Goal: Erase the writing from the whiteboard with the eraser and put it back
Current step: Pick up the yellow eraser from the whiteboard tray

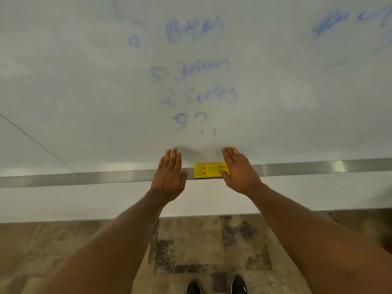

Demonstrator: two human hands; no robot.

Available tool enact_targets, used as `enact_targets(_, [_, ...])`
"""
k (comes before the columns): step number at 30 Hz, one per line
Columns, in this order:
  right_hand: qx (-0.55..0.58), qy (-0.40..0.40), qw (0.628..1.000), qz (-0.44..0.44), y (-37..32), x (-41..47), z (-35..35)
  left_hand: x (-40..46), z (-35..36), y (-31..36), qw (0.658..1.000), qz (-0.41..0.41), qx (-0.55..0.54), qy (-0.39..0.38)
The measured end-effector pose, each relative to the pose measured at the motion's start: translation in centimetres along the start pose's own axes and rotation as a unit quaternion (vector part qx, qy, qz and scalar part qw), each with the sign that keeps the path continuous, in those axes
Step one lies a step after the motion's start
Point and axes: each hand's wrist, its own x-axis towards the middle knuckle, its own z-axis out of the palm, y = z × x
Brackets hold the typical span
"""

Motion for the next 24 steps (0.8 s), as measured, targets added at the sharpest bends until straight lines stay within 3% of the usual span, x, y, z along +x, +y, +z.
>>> enact_targets(12, [0.024,-0.089,0.995,0.038,0.7,1.3,3.5,1.0,3.8,0.4,0.990,-0.020,-0.025,-0.134])
enact_targets(24, [-0.050,-0.133,0.989,0.049,0.4,2.4,7.1,1.4,6.1,-0.6,0.985,-0.036,-0.026,-0.164])
